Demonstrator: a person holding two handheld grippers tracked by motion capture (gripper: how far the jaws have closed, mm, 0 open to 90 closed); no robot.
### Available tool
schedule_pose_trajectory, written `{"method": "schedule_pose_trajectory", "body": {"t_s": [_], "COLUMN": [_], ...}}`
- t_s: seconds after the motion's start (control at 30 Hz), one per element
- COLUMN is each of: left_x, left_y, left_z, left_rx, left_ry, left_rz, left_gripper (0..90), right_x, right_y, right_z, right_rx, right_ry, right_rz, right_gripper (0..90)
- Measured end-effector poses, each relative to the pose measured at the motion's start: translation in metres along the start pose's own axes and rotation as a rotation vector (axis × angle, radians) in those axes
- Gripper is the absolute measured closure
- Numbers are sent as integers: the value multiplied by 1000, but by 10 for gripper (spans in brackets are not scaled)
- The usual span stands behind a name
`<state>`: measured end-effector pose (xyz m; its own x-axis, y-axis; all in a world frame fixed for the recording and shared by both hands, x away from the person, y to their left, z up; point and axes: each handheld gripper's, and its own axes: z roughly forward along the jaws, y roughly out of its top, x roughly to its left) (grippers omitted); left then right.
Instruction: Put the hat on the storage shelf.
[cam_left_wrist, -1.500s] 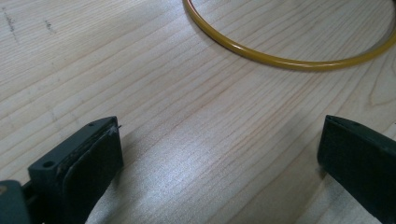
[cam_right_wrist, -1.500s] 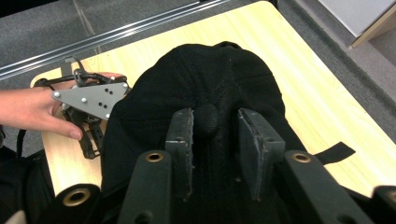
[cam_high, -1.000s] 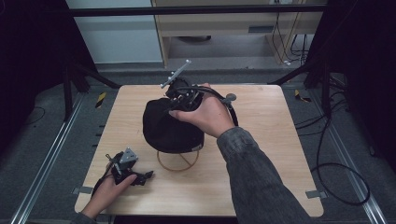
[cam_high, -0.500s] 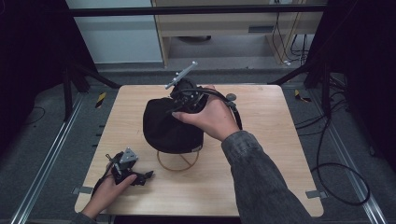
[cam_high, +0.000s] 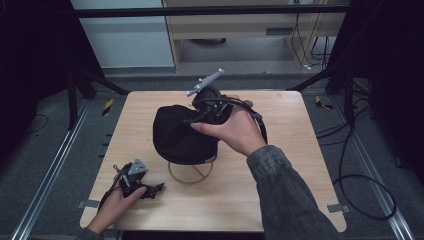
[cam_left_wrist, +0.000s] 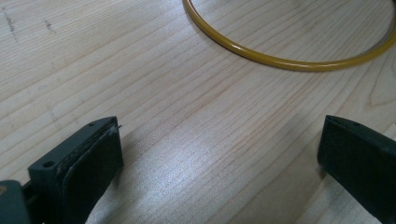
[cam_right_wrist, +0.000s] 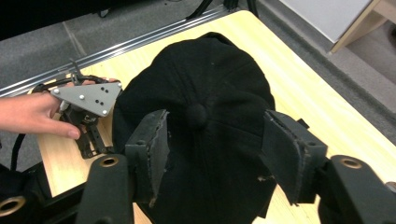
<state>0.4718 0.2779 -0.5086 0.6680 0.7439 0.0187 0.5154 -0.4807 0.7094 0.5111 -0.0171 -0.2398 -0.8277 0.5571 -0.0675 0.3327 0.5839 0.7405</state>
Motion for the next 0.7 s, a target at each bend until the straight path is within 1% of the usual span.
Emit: {"method": "schedule_pose_trajectory", "body": {"t_s": [0.03,0.07,0.1,0.17,0.2,0.23,0.27,0.3,0.33,0.43,0.47,0.53,0.7], "left_x": [0,0,0,0,0,0,0,0,0,0,0,0,0], "left_y": [0,0,0,0,0,0,0,0,0,0,0,0,0], "left_z": [0,0,0,0,0,0,0,0,0,0,0,0,0], "left_rx": [0,0,0,0,0,0,0,0,0,0,0,0,0], "left_ry": [0,0,0,0,0,0,0,0,0,0,0,0,2], "left_rz": [0,0,0,0,0,0,0,0,0,0,0,-1,-2], "left_gripper": [0,0,0,0,0,0,0,0,0,0,0,0,0], "right_x": [0,-1,-1,-2,-2,-4,-4,-5,-8,-10,-12,-14,-20], "right_y": [-1,-3,-3,-5,-6,-8,-8,-10,-13,-14,-18,-21,-31], "right_z": [-1,-3,-3,-6,-7,-9,-9,-10,-12,-12,-17,-21,-33], "right_rx": [-3,-10,-10,-16,-22,-30,-30,-34,-39,-36,-46,-62,-75], "right_ry": [-3,-10,-10,-32,-33,-45,-45,-55,-71,-77,-92,-96,-112], "right_rz": [5,12,12,22,29,50,50,58,78,85,91,92,101], "right_gripper": [393,352,352,285,262,196,196,178,133,118,107,93,78]}}
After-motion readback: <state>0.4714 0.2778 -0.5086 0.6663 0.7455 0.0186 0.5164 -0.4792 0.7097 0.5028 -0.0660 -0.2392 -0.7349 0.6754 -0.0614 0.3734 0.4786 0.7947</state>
